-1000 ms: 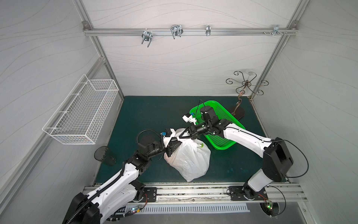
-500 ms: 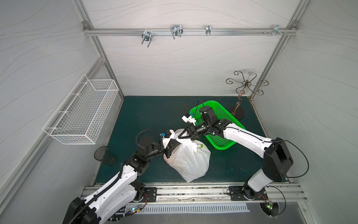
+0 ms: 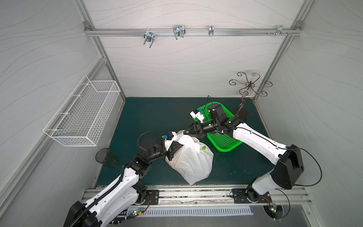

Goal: Place the pineapple into a plastic bag & tie a knot
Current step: Tie the plastic bag at the center of the board.

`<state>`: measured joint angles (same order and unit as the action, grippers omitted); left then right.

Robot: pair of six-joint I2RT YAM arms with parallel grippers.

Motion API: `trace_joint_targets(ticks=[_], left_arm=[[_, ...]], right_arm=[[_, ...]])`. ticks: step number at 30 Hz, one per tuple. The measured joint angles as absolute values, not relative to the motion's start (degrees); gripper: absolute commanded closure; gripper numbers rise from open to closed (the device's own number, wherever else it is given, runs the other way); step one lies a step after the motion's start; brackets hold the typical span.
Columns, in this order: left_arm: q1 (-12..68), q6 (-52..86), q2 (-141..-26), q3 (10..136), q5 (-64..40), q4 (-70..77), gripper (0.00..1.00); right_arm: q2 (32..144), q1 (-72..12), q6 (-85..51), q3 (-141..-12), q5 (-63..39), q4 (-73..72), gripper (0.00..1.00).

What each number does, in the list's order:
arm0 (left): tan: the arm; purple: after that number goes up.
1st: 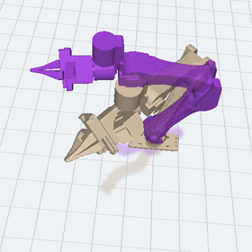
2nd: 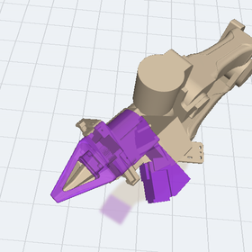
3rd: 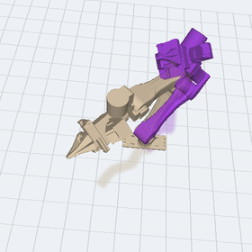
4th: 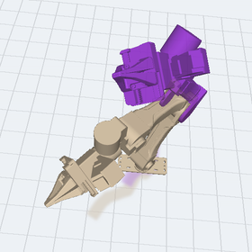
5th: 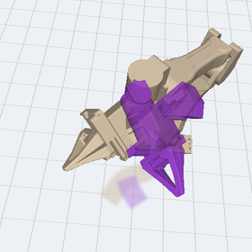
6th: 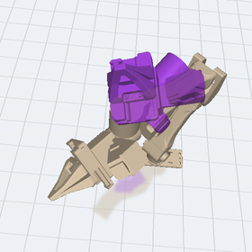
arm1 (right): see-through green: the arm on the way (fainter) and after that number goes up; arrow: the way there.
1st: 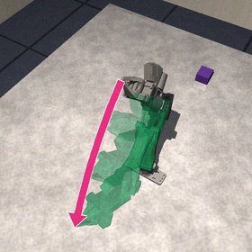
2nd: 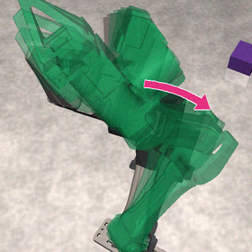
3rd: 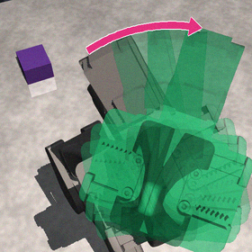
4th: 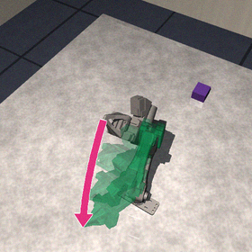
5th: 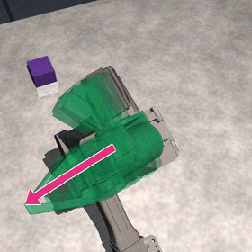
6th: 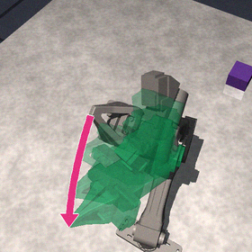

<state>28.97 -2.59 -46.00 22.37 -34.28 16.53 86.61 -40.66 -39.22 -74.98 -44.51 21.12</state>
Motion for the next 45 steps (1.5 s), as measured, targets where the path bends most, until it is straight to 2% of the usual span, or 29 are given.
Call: trace_joint_targets(ticks=[3, 8, 11, 16, 21, 30, 37, 45], left_arm=[[28.97, -2.59, -46.00, 22.35, -34.22, 16.51, 1.00], [28.97, -2.57, -46.00, 22.33, -34.06, 16.56, 1.00], [28.97, -2.57, -46.00, 22.24, -34.06, 16.58, 1.00], [28.97, -2.57, -46.39, 22.00, -34.09, 17.06, 1.00], [28.97, -2.74, -46.57, 22.00, -34.09, 17.04, 1.00], [28.97, -3.18, -47.09, 22.00, -34.35, 16.97, 1.00], [28.97, -3.25, -47.09, 22.00, -34.37, 16.97, 1.00], [28.97, -3.22, -47.07, 22.00, -34.52, 16.88, 1.00]], right_arm=[[83.29, -38.63, -37.39, -75.05, -40.75, 24.18, 0.33], [74.00, -34.13, -28.08, -75.00, -32.88, 31.90, 0.34], [66.17, -33.34, -16.03, -71.70, -29.56, 33.45, 0.39], [54.94, -33.74, 7.01, -59.22, -29.76, 33.65, 0.40], [59.66, -35.99, 21.19, -58.41, -31.35, 34.79, 0.43], [67.29, -40.42, 30.02, -56.21, -33.93, 29.76, 0.51], [68.93, -42.35, 31.55, -56.21, -33.85, 27.35, 0.66], [69.45, -42.39, 31.81, -56.25, -31.86, 26.83, 1.00]])
